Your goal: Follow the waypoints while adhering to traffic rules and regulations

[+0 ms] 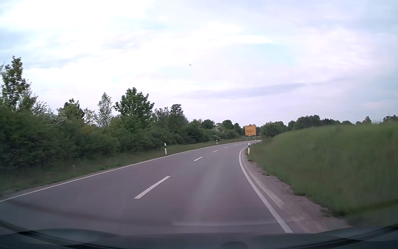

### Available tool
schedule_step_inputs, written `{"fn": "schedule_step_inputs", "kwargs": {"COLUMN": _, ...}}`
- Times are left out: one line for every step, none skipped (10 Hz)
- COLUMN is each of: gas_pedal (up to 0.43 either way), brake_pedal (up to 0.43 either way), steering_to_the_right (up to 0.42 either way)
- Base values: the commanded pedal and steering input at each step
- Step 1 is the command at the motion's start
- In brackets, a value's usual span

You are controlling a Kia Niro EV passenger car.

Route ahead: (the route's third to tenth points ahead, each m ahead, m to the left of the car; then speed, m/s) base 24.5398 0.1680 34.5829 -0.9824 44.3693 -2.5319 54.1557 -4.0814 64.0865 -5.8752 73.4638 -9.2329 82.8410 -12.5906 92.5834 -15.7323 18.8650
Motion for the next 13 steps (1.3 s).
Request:
{"fn": "schedule_step_inputs", "kwargs": {"gas_pedal": 0.079, "brake_pedal": 0.000, "steering_to_the_right": 0.022}}
{"fn": "schedule_step_inputs", "kwargs": {"gas_pedal": 0.079, "brake_pedal": 0.000, "steering_to_the_right": 0.021}}
{"fn": "schedule_step_inputs", "kwargs": {"gas_pedal": 0.079, "brake_pedal": 0.000, "steering_to_the_right": 0.020}}
{"fn": "schedule_step_inputs", "kwargs": {"gas_pedal": 0.079, "brake_pedal": 0.000, "steering_to_the_right": 0.018}}
{"fn": "schedule_step_inputs", "kwargs": {"gas_pedal": 0.079, "brake_pedal": 0.000, "steering_to_the_right": 0.018}}
{"fn": "schedule_step_inputs", "kwargs": {"gas_pedal": 0.079, "brake_pedal": 0.000, "steering_to_the_right": 0.018}}
{"fn": "schedule_step_inputs", "kwargs": {"gas_pedal": 0.079, "brake_pedal": 0.000, "steering_to_the_right": 0.018}}
{"fn": "schedule_step_inputs", "kwargs": {"gas_pedal": 0.079, "brake_pedal": 0.000, "steering_to_the_right": 0.019}}
{"fn": "schedule_step_inputs", "kwargs": {"gas_pedal": 0.079, "brake_pedal": 0.000, "steering_to_the_right": 0.020}}
{"fn": "schedule_step_inputs", "kwargs": {"gas_pedal": 0.079, "brake_pedal": 0.000, "steering_to_the_right": 0.021}}
{"fn": "schedule_step_inputs", "kwargs": {"gas_pedal": 0.079, "brake_pedal": 0.000, "steering_to_the_right": 0.023}}
{"fn": "schedule_step_inputs", "kwargs": {"gas_pedal": 0.079, "brake_pedal": 0.000, "steering_to_the_right": 0.024}}
{"fn": "schedule_step_inputs", "kwargs": {"gas_pedal": 0.047, "brake_pedal": 0.000, "steering_to_the_right": 0.025}}
